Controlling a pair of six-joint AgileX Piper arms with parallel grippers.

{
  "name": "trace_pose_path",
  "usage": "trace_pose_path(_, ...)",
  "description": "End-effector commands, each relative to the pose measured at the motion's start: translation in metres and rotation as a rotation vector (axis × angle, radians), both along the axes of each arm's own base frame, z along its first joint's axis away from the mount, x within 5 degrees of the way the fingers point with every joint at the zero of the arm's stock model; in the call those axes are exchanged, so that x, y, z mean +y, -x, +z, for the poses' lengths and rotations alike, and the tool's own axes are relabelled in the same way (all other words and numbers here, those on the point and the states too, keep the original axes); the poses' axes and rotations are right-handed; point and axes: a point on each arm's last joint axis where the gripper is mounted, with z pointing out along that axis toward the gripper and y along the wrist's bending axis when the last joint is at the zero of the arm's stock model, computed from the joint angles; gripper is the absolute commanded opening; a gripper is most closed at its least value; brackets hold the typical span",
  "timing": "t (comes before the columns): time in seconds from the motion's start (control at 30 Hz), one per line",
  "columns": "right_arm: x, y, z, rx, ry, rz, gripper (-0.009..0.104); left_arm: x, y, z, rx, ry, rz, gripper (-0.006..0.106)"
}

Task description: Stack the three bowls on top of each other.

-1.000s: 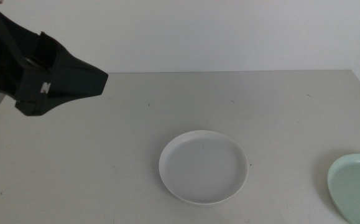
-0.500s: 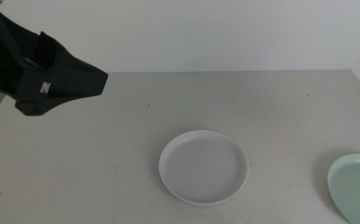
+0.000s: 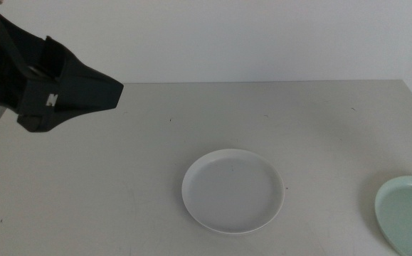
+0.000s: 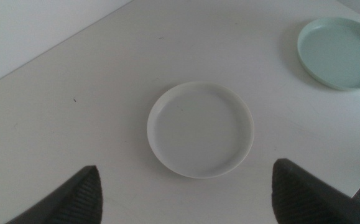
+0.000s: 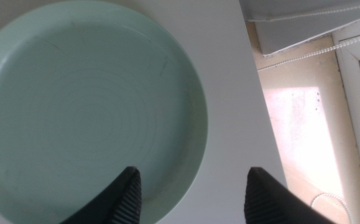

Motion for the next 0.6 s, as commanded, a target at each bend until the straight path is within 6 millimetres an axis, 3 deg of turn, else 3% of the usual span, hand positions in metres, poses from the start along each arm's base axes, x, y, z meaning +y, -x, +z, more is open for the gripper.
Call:
trace_pose_path(0.0, -0.008, -0.009, 0.009, -0.06, 0.067, 0.042, 0.043, -0.001, 0.003, 0.014, -0.068, 0.071, 0.0, 0.105)
trace_pose_path(0.27, -0.026, -0.024, -0.027, -0.021, -0.102, -0.07, 0.043, -0.001, 0.003, 0.014, -0.068, 0.071, 0.0, 0.105)
trace_pose_path(0.57, -0.034, -0.037, -0.05, 0.012, -0.078, 0.009, 0.043, -0.001, 0.003, 0.014, -0.068, 0.071, 0.0, 0.105)
